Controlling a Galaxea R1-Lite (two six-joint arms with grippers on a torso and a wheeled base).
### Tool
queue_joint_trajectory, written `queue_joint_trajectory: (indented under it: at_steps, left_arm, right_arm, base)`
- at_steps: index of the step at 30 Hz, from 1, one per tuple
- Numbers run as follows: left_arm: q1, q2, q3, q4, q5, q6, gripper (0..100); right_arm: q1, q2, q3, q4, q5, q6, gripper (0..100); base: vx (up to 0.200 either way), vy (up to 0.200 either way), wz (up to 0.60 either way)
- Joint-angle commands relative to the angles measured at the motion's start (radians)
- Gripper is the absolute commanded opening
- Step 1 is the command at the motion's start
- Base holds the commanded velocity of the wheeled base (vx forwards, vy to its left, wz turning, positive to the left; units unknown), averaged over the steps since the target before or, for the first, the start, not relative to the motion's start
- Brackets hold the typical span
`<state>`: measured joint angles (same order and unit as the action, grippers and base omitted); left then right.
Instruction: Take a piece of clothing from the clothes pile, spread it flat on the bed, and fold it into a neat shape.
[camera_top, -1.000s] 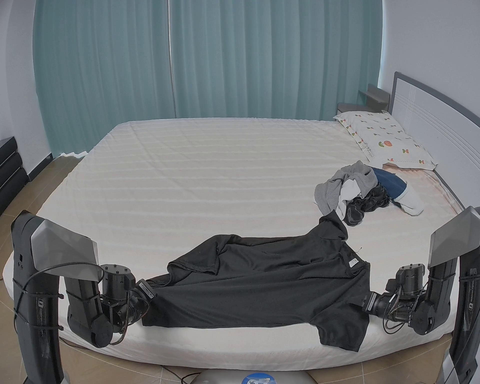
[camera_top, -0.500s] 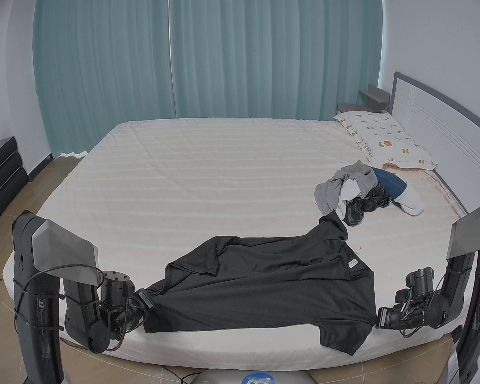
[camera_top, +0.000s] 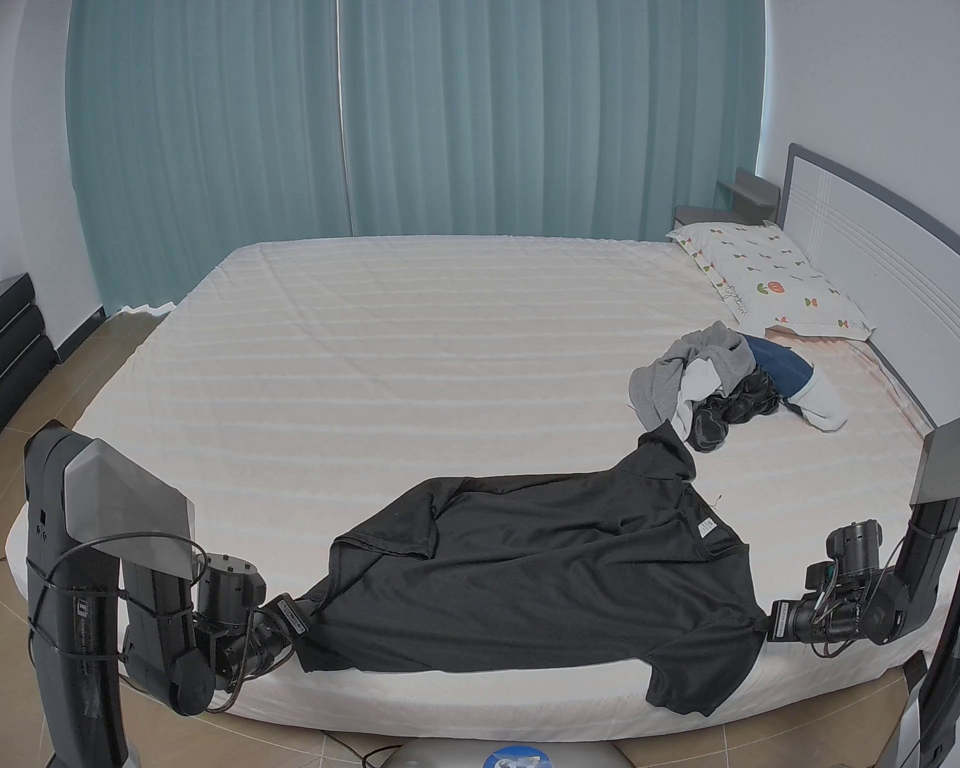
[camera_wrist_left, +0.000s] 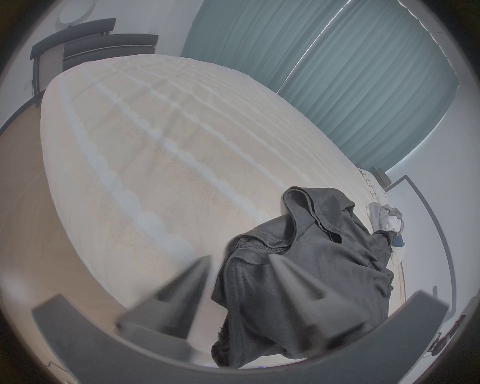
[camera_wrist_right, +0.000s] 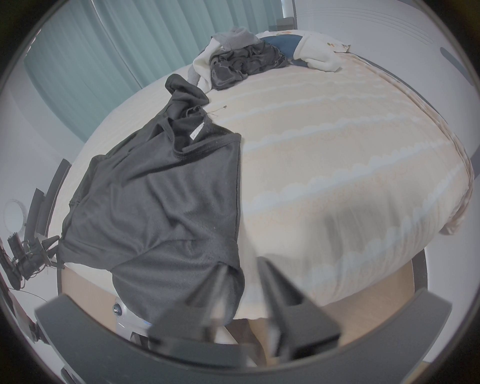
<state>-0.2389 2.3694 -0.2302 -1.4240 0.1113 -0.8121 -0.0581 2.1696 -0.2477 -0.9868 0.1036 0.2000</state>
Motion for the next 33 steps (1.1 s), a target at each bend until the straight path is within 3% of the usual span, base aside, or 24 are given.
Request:
queue_joint_trajectory:
  at_steps: [1, 6, 8, 9, 10, 12, 15, 19, 22, 33]
  left_arm:
    - [0.000, -0.013, -0.004, -0.015, -0.002, -0.007, 100]
    - [0.001, -0.059, -0.012, -0.023, -0.010, -0.022, 100]
    - [0.001, -0.059, -0.012, -0.023, -0.010, -0.022, 100]
    - [-0.002, -0.099, -0.015, -0.023, -0.012, -0.055, 100]
    - [-0.008, -0.110, -0.015, -0.023, -0.019, -0.062, 100]
    - [-0.013, -0.114, -0.015, -0.024, -0.030, -0.065, 100]
    - [-0.028, -0.110, -0.017, -0.023, -0.067, -0.088, 100]
    - [-0.046, -0.108, -0.021, -0.023, -0.079, -0.091, 100]
    - [-0.051, -0.108, -0.034, -0.023, -0.079, -0.093, 100]
    - [-0.059, -0.104, -0.049, -0.023, -0.079, -0.119, 100]
  right_arm:
    - [0.001, -0.051, -0.016, -0.018, 0.016, 0.047, 100]
    - [0.021, -0.134, -0.062, -0.019, 0.039, 0.196, 100]
    - [0.021, -0.134, -0.062, -0.019, 0.039, 0.196, 100]
    - [0.046, -0.191, -0.084, -0.018, 0.082, 0.331, 100]
    - [0.055, -0.206, -0.091, -0.018, 0.105, 0.374, 100]
    - [0.066, -0.215, -0.093, -0.019, 0.128, 0.409, 100]
    - [0.098, -0.211, -0.096, -0.021, 0.249, 0.529, 100]
    - [0.100, -0.197, -0.124, -0.021, 0.288, 0.610, 100]
    - [0.100, -0.188, -0.133, -0.021, 0.289, 0.645, 100]
    - [0.119, -0.123, -0.122, -0.108, 0.281, 0.653, 100]
  base:
    - [0.000, 0.000, 0.00]
    - [0.000, 0.000, 0.00]
    - [0.000, 0.000, 0.00]
    - [0.000, 0.000, 0.00]
    - [0.000, 0.000, 0.00]
    - [0.000, 0.000, 0.00]
    - [0.000, 0.000, 0.00]
    - [0.000, 0.000, 0.00]
    - [0.000, 0.000, 0.00]
    - [0.000, -0.200, 0.00]
